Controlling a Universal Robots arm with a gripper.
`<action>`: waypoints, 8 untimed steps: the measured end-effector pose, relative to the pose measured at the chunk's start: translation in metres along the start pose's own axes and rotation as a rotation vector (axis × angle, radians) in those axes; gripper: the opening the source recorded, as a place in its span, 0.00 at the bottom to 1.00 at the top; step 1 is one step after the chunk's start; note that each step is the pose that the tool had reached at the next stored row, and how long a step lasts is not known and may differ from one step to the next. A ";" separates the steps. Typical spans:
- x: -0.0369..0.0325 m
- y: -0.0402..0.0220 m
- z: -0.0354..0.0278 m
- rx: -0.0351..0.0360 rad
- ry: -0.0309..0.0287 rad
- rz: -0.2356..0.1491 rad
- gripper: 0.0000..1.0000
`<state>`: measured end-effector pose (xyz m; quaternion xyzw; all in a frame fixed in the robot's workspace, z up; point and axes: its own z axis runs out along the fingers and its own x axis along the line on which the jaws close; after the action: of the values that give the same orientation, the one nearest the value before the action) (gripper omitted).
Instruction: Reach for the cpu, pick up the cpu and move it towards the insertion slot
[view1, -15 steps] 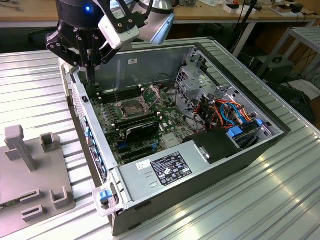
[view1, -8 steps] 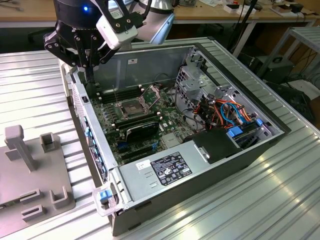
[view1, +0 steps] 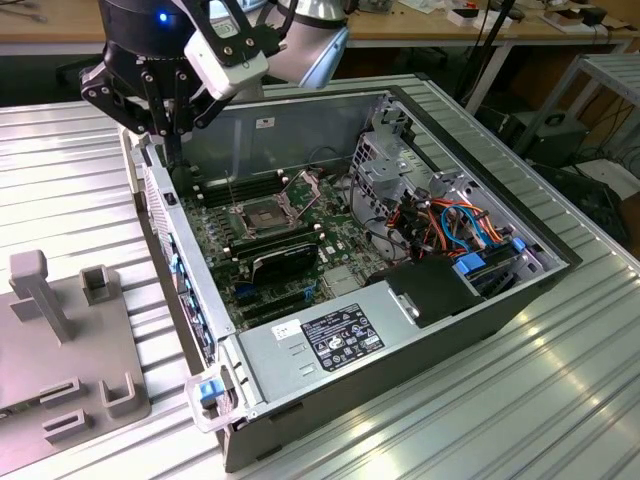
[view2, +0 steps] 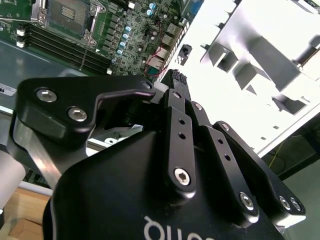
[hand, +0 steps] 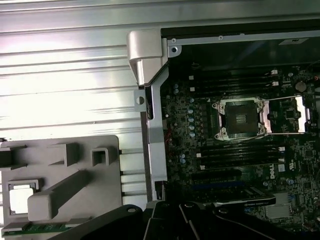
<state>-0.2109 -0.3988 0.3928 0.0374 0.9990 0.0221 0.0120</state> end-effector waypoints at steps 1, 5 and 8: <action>0.0008 -0.0001 0.0000 0.0000 0.0000 0.000 0.11; 0.0049 -0.0004 -0.0001 0.0000 0.0000 0.000 0.11; 0.0073 -0.0005 -0.0001 -0.0001 -0.0001 0.000 0.11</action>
<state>-0.2183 -0.3988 0.3928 0.0375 0.9990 0.0221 0.0121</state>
